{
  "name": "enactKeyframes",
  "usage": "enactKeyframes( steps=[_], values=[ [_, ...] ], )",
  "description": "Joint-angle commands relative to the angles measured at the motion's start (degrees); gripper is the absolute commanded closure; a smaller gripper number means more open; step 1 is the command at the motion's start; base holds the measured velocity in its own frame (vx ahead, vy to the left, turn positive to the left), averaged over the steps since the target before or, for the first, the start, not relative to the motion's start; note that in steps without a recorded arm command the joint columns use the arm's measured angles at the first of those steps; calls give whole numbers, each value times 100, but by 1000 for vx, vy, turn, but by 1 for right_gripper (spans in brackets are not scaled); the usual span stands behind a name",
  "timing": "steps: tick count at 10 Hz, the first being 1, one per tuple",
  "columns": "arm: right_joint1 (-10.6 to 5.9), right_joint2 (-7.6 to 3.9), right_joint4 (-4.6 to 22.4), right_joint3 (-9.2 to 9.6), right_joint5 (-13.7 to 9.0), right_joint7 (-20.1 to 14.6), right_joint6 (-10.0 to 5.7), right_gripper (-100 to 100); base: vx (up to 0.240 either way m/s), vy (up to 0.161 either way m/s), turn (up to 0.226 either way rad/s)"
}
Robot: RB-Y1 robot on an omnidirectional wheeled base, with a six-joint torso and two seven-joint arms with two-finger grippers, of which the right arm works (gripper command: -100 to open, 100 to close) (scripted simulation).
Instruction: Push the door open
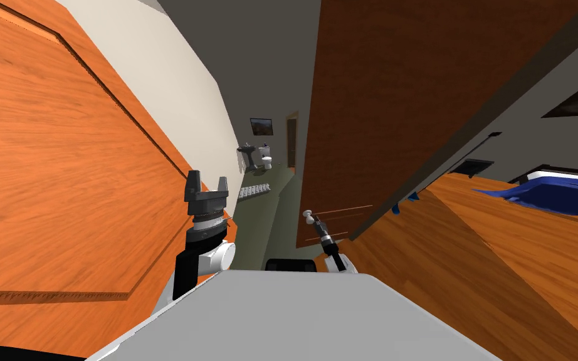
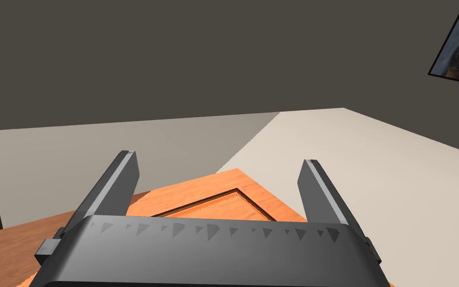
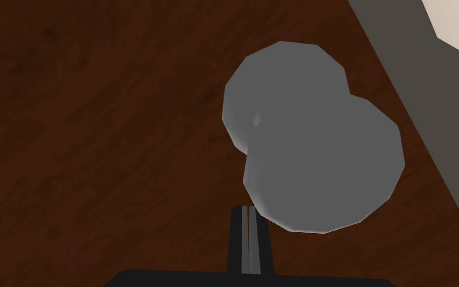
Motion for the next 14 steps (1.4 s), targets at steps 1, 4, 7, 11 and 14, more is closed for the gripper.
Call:
enactKeyframes(
  steps=[1, 4, 7, 11, 14],
  values=[
    [7, -62, -1, 68, 23, 265, 5, -100, -51, 50, -107],
    [13, -157, 0, 171, 57, 640, 14, -100, -66, 50, -91],
    [20, -261, 1, 285, 95, 1057, 24, -100, -48, 32, -96],
    [32, -421, 4, 463, 154, 1709, 40, -100, -55, 38, -93],
    [39, -521, 5, 575, 191, 2120, 50, -100, -59, 35, -88]
  ],
)
